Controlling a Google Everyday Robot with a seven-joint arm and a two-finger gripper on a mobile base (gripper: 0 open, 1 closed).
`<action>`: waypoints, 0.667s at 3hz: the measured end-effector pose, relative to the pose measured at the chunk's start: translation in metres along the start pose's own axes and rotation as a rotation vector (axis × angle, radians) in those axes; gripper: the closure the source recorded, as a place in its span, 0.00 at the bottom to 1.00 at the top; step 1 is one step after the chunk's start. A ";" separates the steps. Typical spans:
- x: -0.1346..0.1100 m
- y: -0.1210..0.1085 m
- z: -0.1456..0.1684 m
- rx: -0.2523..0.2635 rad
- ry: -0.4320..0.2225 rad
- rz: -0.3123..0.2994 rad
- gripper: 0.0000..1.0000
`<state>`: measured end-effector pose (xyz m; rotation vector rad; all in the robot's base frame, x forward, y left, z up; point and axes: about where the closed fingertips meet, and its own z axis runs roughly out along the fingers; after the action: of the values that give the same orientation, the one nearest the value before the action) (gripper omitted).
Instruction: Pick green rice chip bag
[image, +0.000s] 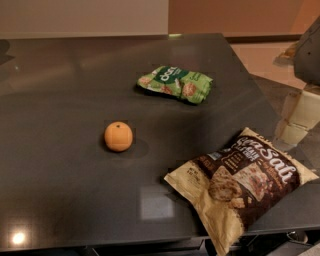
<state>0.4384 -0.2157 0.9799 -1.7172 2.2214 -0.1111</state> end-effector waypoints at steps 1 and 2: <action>0.000 0.000 0.000 0.000 0.000 0.000 0.00; -0.014 -0.016 0.005 -0.014 -0.023 -0.023 0.00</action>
Offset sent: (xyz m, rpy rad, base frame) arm 0.0486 0.0225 0.0029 0.0421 0.0312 0.0781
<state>0.4582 -0.2059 0.9827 -1.7433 2.1912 -0.0817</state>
